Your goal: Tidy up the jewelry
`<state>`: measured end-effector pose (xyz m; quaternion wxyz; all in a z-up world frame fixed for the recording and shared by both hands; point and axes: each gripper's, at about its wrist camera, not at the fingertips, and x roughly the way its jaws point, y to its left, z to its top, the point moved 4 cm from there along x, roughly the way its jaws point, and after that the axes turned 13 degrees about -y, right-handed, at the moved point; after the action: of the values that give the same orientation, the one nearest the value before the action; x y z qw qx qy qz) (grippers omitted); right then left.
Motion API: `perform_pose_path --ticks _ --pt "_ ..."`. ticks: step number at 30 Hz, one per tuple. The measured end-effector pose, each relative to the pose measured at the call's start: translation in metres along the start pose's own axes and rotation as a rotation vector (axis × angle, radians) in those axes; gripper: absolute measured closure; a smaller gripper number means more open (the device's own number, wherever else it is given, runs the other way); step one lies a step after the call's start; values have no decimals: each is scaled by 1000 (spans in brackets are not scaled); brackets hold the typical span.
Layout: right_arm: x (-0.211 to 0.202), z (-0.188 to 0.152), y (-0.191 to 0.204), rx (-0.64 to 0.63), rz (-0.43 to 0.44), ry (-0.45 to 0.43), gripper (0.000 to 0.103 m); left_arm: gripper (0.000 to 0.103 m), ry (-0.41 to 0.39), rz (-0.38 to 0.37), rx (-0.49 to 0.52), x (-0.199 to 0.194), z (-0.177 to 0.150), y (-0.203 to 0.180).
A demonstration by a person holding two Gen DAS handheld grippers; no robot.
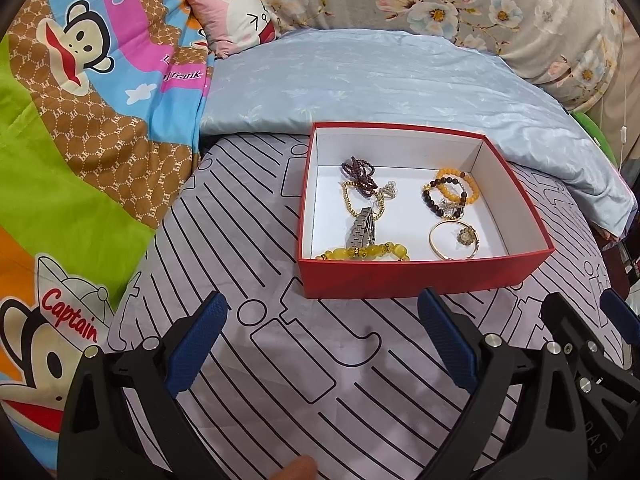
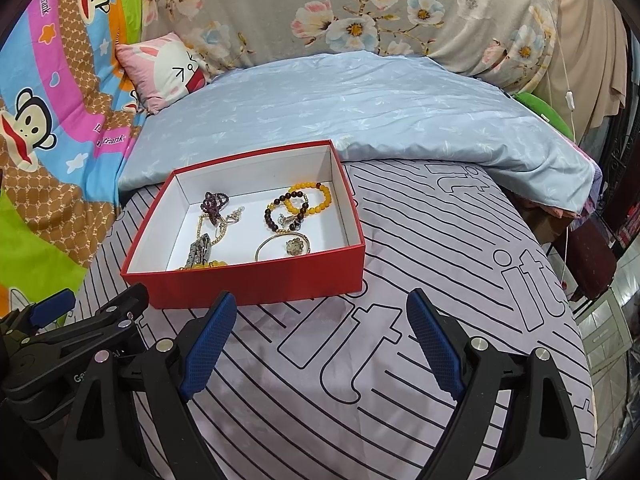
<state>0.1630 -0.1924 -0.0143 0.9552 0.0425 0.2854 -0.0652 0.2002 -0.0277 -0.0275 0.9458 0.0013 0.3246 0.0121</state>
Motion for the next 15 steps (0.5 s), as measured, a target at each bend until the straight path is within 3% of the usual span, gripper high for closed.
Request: perform_pose_path --ticks 15 --pt "0 1 1 -1 3 0 18 9 4 -14 31 4 0 -2"
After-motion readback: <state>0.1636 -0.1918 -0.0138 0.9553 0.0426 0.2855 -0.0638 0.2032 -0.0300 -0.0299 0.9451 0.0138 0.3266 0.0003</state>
